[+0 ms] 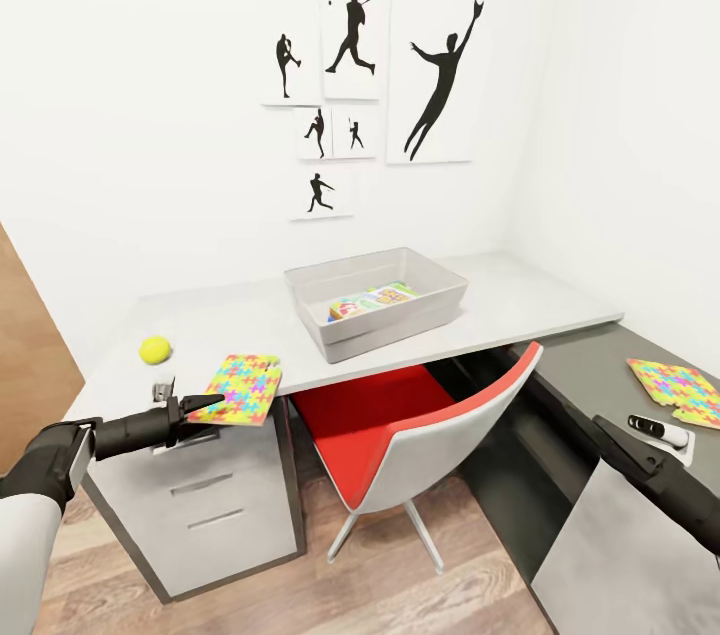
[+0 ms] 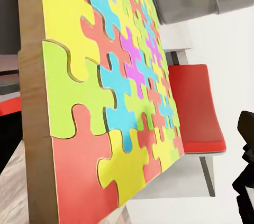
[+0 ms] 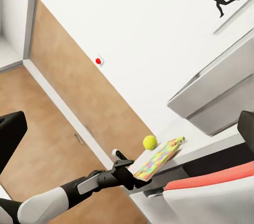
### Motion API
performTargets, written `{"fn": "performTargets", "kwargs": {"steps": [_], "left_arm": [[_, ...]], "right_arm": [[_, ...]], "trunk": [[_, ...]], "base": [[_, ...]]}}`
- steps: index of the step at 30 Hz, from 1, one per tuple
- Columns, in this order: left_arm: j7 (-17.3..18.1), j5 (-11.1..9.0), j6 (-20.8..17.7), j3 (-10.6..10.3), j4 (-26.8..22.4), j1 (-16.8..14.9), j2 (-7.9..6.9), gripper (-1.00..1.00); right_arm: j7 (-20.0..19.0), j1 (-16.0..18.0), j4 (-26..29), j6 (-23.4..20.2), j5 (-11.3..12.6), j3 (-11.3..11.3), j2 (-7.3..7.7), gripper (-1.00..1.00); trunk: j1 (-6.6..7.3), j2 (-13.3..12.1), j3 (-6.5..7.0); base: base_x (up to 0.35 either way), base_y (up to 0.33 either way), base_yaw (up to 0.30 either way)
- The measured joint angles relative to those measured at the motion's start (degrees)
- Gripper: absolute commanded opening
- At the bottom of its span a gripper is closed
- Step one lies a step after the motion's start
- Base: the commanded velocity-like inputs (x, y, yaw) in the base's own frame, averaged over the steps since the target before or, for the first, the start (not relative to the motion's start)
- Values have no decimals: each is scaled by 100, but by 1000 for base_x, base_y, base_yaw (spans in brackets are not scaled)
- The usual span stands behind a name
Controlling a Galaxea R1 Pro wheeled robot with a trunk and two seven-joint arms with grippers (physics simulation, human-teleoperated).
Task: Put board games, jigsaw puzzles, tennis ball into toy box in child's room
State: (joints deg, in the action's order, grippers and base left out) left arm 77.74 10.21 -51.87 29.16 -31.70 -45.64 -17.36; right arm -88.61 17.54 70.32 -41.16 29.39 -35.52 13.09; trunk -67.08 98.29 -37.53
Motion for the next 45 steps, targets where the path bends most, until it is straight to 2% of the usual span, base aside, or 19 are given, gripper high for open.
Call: {"fn": "performTargets", "kwargs": {"steps": [1,2,14,45], "left_arm": [[0,0,0,1,0,0,0,100],[0,0,0,0,0,0,0,-100],[88,-71,-71,29,-2,-1,-6,-100],[110,2,-50,61,0,0,-12,-100]], "right_arm": [[0,0,0,1,0,1,0,100],[0,0,0,1,0,1,0,100],[0,0,0,2,0,3,0,100],[54,0,8,-85,-79,24,0,100]], "trunk": [[0,0,0],[0,0,0],[0,0,0],[680,-1242,556]], "base": [[3,1,0],[2,1,0],[0,0,0],[0,0,0]]}}
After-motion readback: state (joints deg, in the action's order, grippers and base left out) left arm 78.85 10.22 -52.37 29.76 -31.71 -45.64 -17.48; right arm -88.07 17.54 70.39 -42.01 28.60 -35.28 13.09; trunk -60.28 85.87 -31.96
